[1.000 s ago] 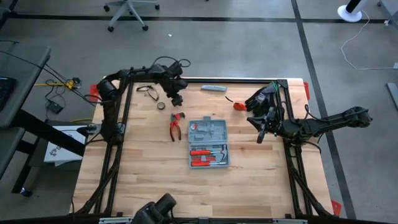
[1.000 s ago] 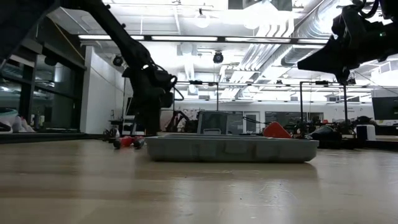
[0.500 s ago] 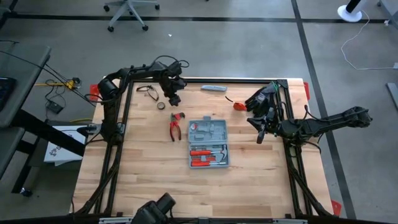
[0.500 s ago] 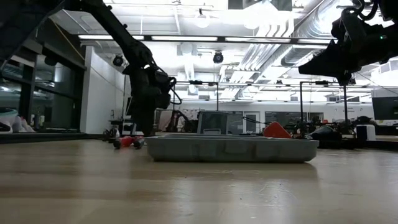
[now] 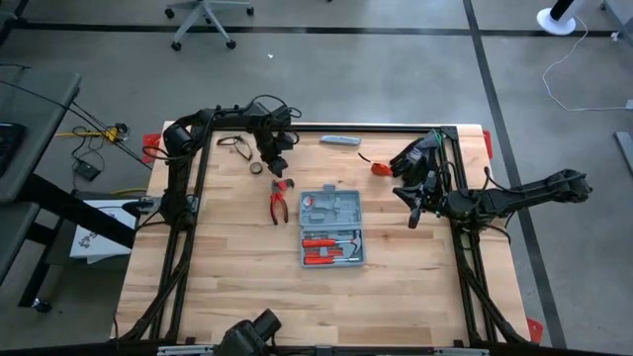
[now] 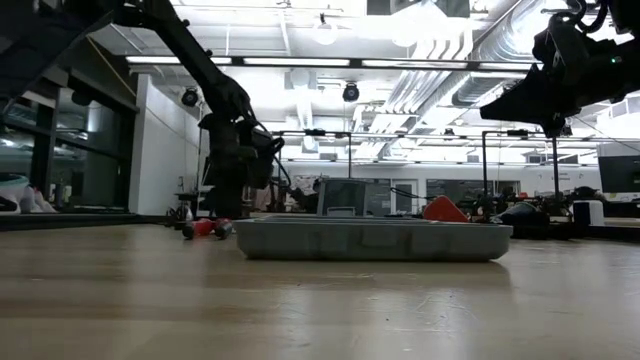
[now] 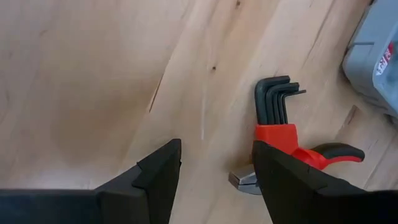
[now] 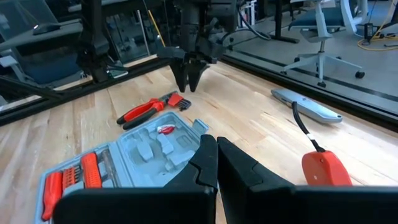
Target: Prefit tool cases
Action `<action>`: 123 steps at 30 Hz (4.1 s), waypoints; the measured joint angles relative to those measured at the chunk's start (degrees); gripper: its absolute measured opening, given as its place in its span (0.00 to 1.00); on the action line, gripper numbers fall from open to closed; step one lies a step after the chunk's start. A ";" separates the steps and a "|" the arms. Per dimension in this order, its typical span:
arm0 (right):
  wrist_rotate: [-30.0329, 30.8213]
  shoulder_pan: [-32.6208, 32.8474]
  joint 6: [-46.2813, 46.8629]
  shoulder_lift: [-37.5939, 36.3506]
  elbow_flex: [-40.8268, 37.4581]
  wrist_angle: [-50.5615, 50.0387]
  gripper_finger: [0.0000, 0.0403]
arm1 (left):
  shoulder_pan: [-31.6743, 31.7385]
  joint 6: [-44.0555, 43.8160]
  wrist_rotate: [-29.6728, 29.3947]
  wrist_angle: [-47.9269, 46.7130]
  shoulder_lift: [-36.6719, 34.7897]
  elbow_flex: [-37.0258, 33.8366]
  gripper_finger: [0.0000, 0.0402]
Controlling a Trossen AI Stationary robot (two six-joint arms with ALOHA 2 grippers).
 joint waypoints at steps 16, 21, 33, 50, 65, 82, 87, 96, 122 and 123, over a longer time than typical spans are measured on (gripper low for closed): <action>0.02 0.00 0.00 0.00 0.00 -0.06 0.00 | -2.03 -0.01 3.24 0.00 0.06 0.01 0.48; 0.02 0.02 0.00 0.00 0.00 -0.04 0.00 | -2.91 0.00 3.08 -0.07 0.06 0.00 0.48; -0.01 0.00 0.15 0.00 0.00 -0.52 0.00 | -4.52 0.00 3.00 -1.41 0.06 0.00 0.48; -0.80 0.00 0.16 0.00 0.00 -0.52 0.00 | -6.57 0.34 3.23 -2.71 0.06 0.00 0.48; -1.06 0.04 3.59 0.00 0.00 -3.73 0.00 | -7.64 -1.66 3.27 3.80 -0.31 -4.59 0.21; -1.20 0.07 5.69 2.64 0.00 -3.64 0.00 | -7.86 -3.06 3.26 7.85 -0.91 -5.53 0.16; -1.11 0.07 7.53 5.67 0.00 -3.46 0.00 | -10.41 -1.18 3.42 11.65 -0.97 -5.44 0.12; -1.03 0.07 7.13 11.42 0.00 1.63 0.00 | -11.43 0.43 2.62 12.52 -2.44 -5.62 0.00; -9.88 -0.74 6.39 40.41 4.60 19.55 0.00 | -20.51 -3.92 2.60 17.25 -6.41 -5.57 0.00; -10.30 -0.74 5.63 42.35 5.87 19.52 0.00 | -21.02 -4.06 2.60 17.45 -6.41 -5.57 0.00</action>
